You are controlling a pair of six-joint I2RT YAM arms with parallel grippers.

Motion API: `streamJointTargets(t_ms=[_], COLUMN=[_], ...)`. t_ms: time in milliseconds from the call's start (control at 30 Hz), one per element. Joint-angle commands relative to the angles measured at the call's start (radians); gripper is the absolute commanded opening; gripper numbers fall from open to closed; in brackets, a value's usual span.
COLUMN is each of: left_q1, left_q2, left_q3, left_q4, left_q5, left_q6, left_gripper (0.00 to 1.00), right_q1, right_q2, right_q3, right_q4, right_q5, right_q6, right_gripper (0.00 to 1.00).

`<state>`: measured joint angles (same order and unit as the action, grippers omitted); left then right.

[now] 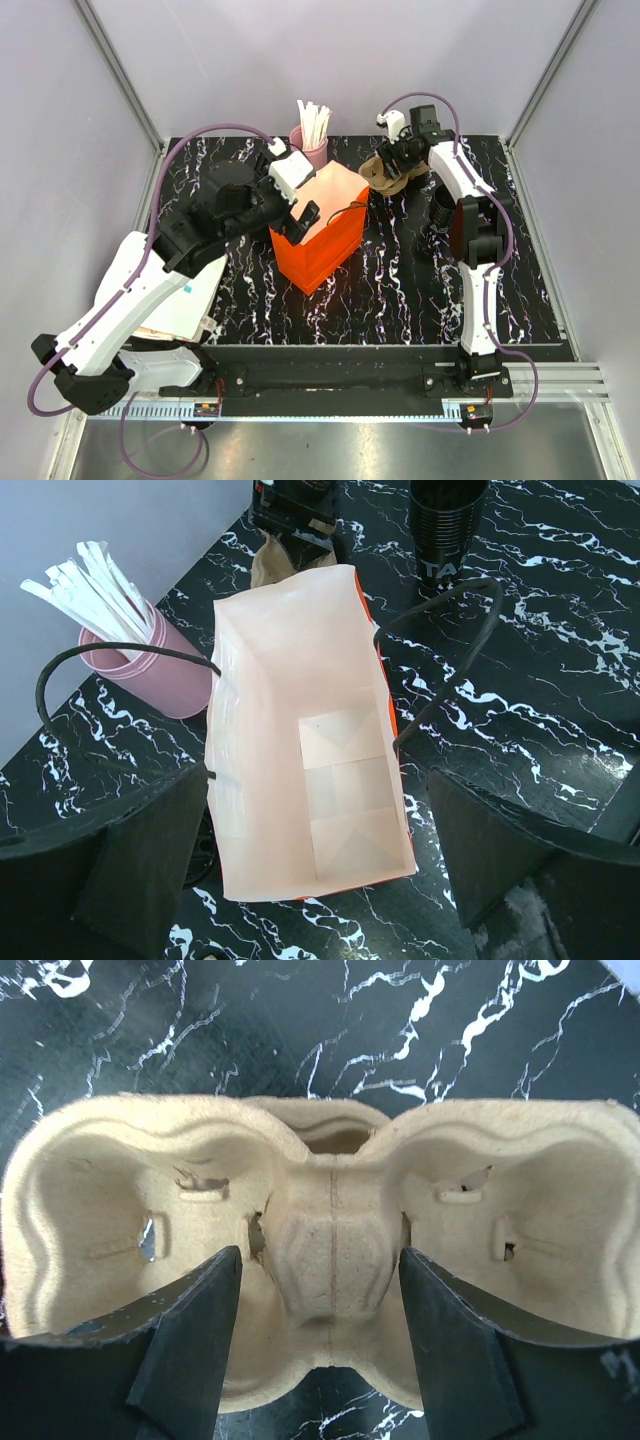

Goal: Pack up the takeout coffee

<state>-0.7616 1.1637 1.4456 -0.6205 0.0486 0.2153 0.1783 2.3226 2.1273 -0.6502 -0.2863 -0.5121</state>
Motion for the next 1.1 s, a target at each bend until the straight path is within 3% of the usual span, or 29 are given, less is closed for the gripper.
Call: streamJointTargets(t_ms=[0, 233, 567, 933, 1067], left_q1=[0.002, 0.002, 0.004, 0.031, 0.122], left_q2=[-0.03, -0.029, -0.032, -0.053, -0.038], left_q3=[-0.005, -0.013, -0.028, 0.009, 0.042], left_q4=[0.034, 0.039, 0.045, 0.083, 0.09], left_q5=[0.007, 0.007, 0.014, -0.197, -0.153], left_q6=[-0.007, -0.004, 0.019, 0.082, 0.087], left_gripper=[0.99, 0.99, 0.99, 0.99, 0.99], right_q1=[0.01, 0.01, 0.009, 0.026, 0.065], right_q2=[-0.072, -0.08, -0.18, -0.428, -0.554], right_q3=[-0.007, -0.004, 0.023, 0.017, -0.02], right_q4=[0.024, 0.027, 0.024, -0.026, -0.035], right_q5=[0.024, 0.024, 0.091, 0.119, 0.153], right_q6=[-0.012, -0.005, 0.033, 0.089, 0.083], right_gripper=[0.7, 0.57, 0.51, 0.49, 0.49])
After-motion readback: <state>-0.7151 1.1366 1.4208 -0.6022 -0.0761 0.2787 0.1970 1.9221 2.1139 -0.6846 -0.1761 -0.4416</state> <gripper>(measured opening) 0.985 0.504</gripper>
